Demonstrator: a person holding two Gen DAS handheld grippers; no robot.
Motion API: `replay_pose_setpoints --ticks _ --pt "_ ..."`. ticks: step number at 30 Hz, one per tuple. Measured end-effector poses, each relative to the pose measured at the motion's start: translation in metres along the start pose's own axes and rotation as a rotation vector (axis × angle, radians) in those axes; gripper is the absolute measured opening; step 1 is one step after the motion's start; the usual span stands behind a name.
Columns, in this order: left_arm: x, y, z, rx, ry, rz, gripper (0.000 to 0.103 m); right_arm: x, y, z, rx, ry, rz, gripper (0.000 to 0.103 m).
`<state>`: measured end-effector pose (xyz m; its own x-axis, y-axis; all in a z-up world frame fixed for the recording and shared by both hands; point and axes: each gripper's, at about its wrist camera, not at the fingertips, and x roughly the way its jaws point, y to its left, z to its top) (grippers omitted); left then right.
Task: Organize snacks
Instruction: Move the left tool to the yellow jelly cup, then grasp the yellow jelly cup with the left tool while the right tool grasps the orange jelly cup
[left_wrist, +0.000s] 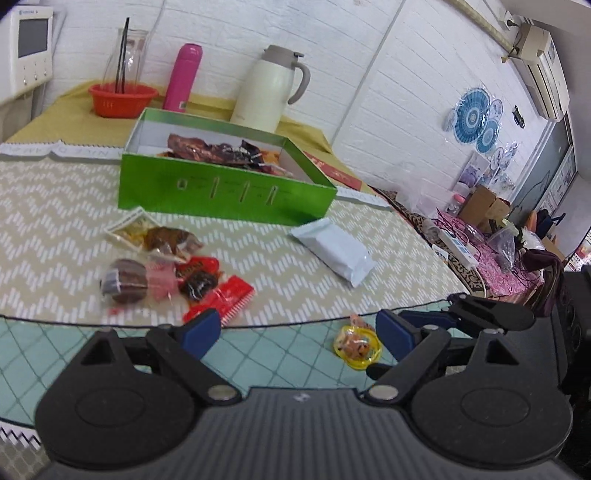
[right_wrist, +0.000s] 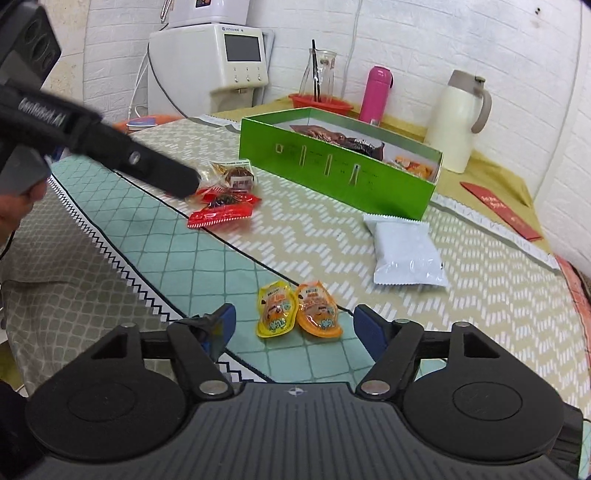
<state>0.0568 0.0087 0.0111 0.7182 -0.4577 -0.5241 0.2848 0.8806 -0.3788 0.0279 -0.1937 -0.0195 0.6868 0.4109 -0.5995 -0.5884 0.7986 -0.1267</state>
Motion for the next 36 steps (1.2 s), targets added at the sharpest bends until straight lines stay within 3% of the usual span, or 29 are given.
replay_pose_setpoints --ticks 1,4,6,8,10,14,21,28,31,36 --pt "0.001 -0.001 -0.003 0.002 0.004 -0.002 0.088 0.000 0.000 -0.001 -0.003 0.006 0.002 0.092" --pt "0.004 -0.004 -0.011 -0.016 0.014 -0.033 0.085 -0.009 -0.003 -0.005 -0.010 0.001 -0.002 0.074" --pt "0.011 -0.010 -0.014 -0.017 0.029 -0.058 0.083 -0.012 -0.005 -0.009 -0.018 0.009 -0.032 0.072" --pt "0.023 -0.019 -0.016 0.002 0.057 -0.083 0.065 -0.010 -0.011 -0.013 -0.015 0.016 -0.068 0.069" --pt "0.036 -0.028 -0.019 0.003 0.082 -0.105 0.064 -0.006 -0.017 -0.016 0.013 0.025 -0.072 0.063" --pt "0.047 -0.038 -0.022 0.019 0.094 -0.107 0.061 0.007 -0.017 -0.016 0.019 0.006 -0.051 0.061" --pt "0.033 -0.024 -0.020 0.012 0.069 -0.036 0.058 0.029 -0.004 -0.005 0.038 -0.032 0.091 0.061" --pt "0.053 -0.021 -0.017 0.005 0.103 -0.036 0.057 0.026 -0.020 -0.008 0.054 -0.029 0.062 0.061" --pt "0.064 -0.024 -0.018 0.030 0.107 -0.028 0.050 0.021 -0.028 -0.014 0.083 -0.022 0.055 0.061" --pt "0.066 -0.027 -0.018 0.107 0.106 0.041 0.016 0.017 -0.033 -0.017 0.101 -0.017 0.053 0.062"
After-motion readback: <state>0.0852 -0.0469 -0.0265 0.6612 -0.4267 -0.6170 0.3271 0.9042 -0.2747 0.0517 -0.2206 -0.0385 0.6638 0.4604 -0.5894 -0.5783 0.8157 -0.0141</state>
